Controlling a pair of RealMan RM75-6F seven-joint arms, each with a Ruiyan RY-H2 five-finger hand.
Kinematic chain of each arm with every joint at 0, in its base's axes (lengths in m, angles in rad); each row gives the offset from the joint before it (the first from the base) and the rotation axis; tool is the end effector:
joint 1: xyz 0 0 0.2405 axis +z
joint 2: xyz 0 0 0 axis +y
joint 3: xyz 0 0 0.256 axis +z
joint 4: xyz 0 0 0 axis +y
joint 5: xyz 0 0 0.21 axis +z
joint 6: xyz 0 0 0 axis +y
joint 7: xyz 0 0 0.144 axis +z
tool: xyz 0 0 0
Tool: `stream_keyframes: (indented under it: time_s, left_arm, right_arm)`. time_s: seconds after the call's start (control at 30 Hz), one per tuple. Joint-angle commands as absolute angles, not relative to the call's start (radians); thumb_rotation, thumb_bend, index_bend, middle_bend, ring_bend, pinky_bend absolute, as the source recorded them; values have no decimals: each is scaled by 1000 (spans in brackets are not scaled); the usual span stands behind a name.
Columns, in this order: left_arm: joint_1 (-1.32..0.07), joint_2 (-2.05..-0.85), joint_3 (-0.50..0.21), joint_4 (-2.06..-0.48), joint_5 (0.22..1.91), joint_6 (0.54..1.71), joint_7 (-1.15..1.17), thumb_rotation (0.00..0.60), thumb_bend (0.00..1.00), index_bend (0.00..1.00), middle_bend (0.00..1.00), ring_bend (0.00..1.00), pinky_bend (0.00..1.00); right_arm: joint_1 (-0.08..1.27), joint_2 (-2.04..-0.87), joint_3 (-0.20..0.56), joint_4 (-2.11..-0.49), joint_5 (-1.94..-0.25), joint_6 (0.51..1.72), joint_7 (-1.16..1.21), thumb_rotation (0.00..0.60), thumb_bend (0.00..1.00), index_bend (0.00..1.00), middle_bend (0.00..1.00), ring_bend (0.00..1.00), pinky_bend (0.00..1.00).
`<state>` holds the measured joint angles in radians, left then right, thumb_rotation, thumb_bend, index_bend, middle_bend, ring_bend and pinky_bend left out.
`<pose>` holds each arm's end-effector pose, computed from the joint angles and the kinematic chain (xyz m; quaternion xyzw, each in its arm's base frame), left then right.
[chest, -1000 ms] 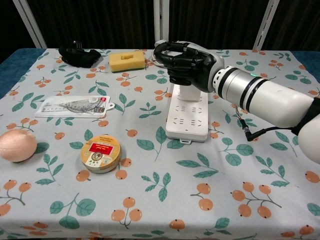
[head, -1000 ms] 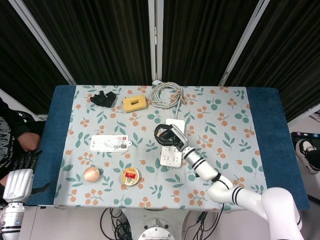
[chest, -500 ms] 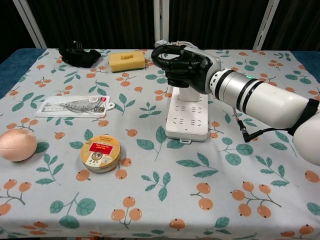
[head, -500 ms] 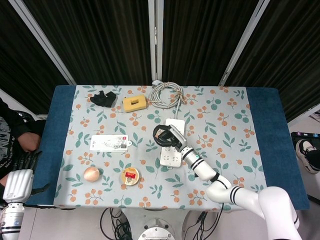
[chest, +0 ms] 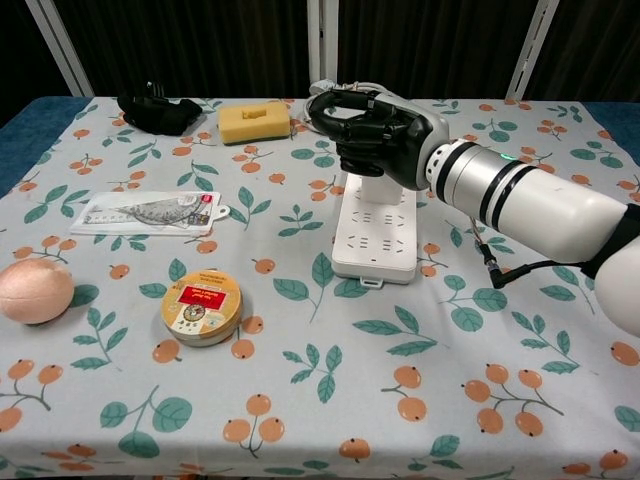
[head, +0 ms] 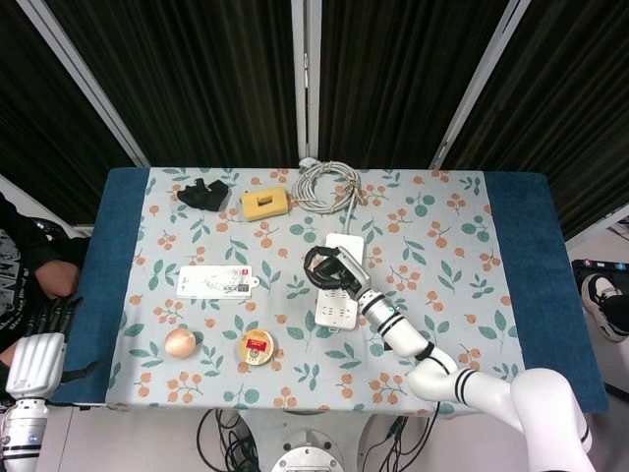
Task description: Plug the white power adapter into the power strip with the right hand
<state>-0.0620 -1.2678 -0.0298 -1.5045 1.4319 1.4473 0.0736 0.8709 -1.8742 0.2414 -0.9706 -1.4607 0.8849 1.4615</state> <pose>-0.3339 0.1692 0.1158 -0.5865 -0.4179 -0.3426 0.6033 -0.1016 -0.3773 -0.0885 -0.3605 0.7524 -0.5502 0.0343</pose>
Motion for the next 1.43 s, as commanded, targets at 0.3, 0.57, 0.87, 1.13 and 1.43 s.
stream_keyframes:
  time_s: [0.3, 0.57, 0.87, 1.13, 1.43]
  left_arm:
    - [-70, -1260, -34, -1517, 1443, 1449, 87, 600, 0, 79, 34, 0, 0]
    - [-78, -1253, -40, -1526, 1445, 1449, 98, 600, 0, 79, 34, 0, 0]
    - [-78, -1250, -52, -1529, 1442, 1466, 108, 600, 0, 79, 34, 0, 0]
    - [-74, -1243, -62, -1546, 1444, 1495, 133, 600, 0, 79, 34, 0, 0]
    - [-65, -1243, -59, -1557, 1445, 1510, 146, 600, 0, 79, 34, 0, 0]
  right_arm:
    - [813, -1731, 263, -1134, -1473, 1015, 1347, 600, 928, 1000, 1000, 1000, 1000]
    - [695, -1560, 189, -1257, -1530, 1180, 774, 600, 727, 713, 801, 601, 510]
    - [500, -1266, 93, -1592, -1362, 1223, 10, 600, 359, 59, 120, 9, 0]
    - [339, -1132, 13, -1775, -1325, 1350, -124, 600, 327, 0, 0, 0, 0]
    - [198, -1113, -34, -1797, -1407, 1500, -87, 600, 327, 0, 0, 0, 0]
